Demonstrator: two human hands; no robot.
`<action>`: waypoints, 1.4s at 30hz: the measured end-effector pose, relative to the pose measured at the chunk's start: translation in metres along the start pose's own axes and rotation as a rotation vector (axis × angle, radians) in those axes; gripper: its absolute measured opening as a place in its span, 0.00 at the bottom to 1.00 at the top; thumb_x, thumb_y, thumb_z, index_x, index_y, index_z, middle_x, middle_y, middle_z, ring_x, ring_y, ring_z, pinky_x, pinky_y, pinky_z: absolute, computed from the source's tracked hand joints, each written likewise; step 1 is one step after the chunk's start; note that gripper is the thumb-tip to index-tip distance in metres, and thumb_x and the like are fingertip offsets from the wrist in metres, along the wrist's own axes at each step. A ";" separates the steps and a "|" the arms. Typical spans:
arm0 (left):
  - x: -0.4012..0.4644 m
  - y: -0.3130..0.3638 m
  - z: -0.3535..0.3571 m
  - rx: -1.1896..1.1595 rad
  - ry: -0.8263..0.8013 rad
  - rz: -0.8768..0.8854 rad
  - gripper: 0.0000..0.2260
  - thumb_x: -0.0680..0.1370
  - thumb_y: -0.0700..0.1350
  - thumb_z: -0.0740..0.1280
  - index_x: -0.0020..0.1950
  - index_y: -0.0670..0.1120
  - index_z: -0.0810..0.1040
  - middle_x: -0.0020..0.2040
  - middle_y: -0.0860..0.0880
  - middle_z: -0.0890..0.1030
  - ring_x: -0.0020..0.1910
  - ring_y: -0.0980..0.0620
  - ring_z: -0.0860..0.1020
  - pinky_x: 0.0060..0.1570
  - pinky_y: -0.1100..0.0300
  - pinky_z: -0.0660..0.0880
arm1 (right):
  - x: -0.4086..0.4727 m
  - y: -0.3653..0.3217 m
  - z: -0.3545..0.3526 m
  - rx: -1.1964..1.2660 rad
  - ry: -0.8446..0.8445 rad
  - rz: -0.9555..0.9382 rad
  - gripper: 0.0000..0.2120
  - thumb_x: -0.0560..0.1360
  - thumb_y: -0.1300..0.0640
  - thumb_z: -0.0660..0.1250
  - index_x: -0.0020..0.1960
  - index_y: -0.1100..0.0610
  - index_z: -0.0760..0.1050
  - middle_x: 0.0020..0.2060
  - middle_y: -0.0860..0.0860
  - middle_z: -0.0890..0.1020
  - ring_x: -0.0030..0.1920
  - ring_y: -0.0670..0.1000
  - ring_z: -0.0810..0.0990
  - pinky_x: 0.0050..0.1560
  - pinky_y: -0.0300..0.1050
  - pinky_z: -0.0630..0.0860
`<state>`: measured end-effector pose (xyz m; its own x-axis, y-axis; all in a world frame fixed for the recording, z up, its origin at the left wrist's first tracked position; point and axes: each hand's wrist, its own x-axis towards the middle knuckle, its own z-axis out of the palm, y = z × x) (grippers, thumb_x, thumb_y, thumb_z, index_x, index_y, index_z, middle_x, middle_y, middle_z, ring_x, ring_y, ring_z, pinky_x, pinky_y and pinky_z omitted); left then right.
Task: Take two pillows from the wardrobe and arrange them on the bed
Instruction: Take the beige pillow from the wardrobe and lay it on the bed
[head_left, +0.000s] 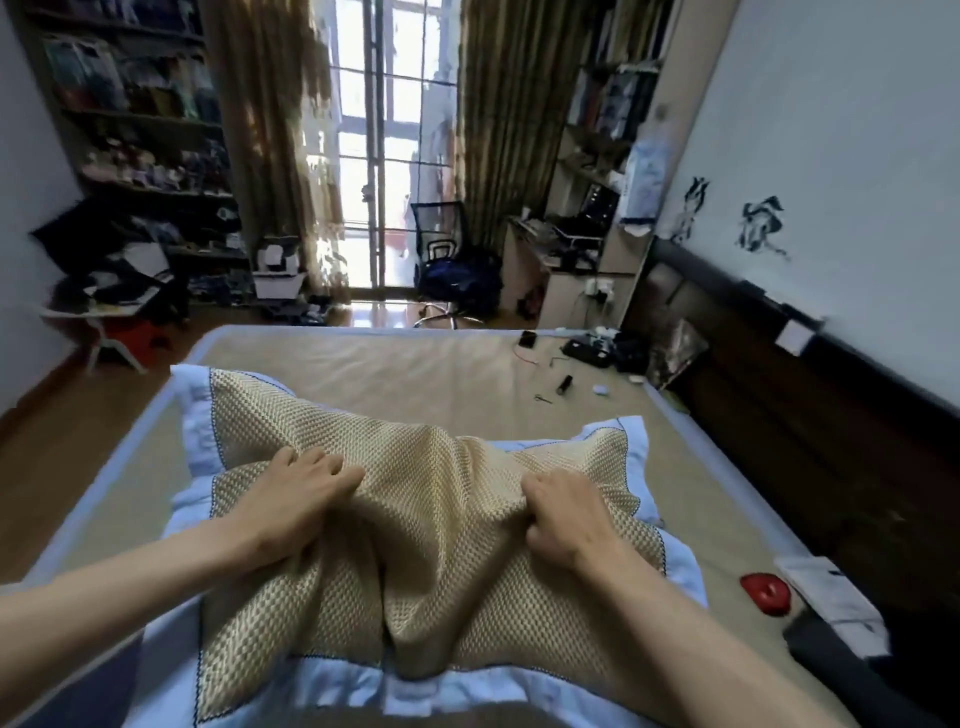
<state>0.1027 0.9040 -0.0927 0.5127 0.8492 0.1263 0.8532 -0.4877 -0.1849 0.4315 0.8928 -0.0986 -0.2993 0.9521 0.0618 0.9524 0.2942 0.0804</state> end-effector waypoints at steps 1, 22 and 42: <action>0.027 0.009 0.002 -0.023 0.023 0.056 0.14 0.74 0.41 0.60 0.58 0.53 0.71 0.50 0.51 0.75 0.50 0.48 0.71 0.47 0.52 0.63 | -0.005 0.024 0.002 0.009 0.006 0.053 0.08 0.65 0.59 0.64 0.44 0.56 0.72 0.44 0.57 0.83 0.45 0.60 0.79 0.40 0.49 0.67; 0.572 0.046 0.062 -0.138 0.072 0.629 0.17 0.78 0.47 0.63 0.67 0.56 0.72 0.62 0.55 0.77 0.62 0.52 0.72 0.58 0.53 0.66 | 0.031 0.345 0.056 0.056 0.023 0.855 0.11 0.65 0.60 0.63 0.45 0.51 0.76 0.42 0.48 0.83 0.46 0.55 0.80 0.43 0.49 0.68; 0.841 0.346 0.017 -0.105 0.036 0.707 0.14 0.73 0.51 0.66 0.58 0.56 0.75 0.57 0.53 0.79 0.59 0.49 0.73 0.50 0.50 0.64 | -0.047 0.673 0.125 0.332 -0.024 1.038 0.05 0.66 0.56 0.60 0.35 0.49 0.64 0.35 0.45 0.77 0.41 0.54 0.79 0.43 0.55 0.79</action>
<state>0.8271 1.4527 -0.0670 0.9477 0.3163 0.0429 0.3191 -0.9373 -0.1400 1.0943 1.0564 -0.1721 0.6578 0.7495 -0.0753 0.7093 -0.6499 -0.2730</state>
